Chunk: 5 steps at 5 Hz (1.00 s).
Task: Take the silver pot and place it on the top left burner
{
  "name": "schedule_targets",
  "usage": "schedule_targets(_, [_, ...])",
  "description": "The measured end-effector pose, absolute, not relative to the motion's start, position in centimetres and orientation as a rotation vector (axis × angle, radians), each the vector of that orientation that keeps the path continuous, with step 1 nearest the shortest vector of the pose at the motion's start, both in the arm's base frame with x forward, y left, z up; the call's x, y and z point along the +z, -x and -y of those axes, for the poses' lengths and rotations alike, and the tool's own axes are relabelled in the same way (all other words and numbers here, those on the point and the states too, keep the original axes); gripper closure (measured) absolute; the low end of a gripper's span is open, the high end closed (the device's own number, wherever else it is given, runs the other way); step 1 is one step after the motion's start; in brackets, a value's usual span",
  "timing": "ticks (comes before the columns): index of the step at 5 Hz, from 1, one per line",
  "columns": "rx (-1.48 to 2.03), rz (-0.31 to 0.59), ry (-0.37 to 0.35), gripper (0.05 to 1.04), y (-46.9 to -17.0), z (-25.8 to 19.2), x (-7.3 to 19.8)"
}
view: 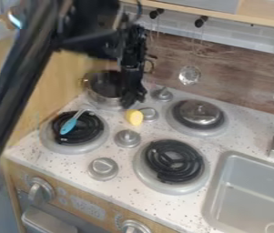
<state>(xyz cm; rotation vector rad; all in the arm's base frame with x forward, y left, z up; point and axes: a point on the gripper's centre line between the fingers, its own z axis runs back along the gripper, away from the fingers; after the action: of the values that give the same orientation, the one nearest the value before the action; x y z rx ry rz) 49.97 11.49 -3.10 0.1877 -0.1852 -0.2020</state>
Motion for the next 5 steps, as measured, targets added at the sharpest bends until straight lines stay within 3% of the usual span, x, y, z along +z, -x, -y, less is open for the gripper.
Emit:
schedule_targets(1, [-0.2, 0.239, -0.211, 0.267, -48.6, -11.3, -1.9])
schedule_targets(2, [-0.202, 0.302, -0.232, 0.072, -46.9, -10.9, 0.3])
schedule_targets(3, [-0.198, 0.315, -0.215, 0.077, -44.9, -9.8, 1.8])
schedule_targets(5, [-0.103, 0.141, -0.046, 0.084, -40.8, -7.4, 1.6])
